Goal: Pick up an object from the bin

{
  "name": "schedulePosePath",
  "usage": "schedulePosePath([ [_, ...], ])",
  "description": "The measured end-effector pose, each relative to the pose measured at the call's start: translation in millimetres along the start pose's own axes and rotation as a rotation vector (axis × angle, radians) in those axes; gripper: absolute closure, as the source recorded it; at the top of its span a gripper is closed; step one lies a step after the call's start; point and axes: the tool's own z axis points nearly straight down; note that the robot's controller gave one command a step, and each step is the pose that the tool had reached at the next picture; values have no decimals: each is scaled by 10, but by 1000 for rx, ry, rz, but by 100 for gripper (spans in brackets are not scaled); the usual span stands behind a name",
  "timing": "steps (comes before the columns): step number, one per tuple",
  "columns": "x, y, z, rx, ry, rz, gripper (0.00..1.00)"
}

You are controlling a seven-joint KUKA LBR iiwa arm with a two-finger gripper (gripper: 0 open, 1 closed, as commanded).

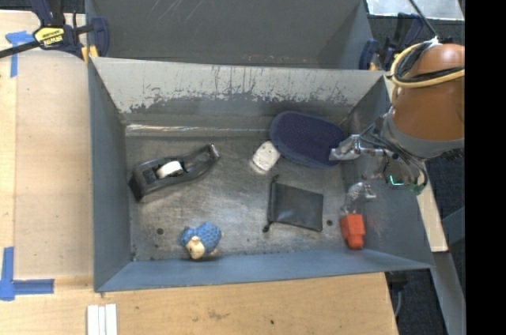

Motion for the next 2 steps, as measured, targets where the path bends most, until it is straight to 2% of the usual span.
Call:
schedulePosePath([
  [1, 238, -93, 383, 3, -21, -312, 0],
  [2, 272, -131, 382, 4, -4, -311, 100],
])
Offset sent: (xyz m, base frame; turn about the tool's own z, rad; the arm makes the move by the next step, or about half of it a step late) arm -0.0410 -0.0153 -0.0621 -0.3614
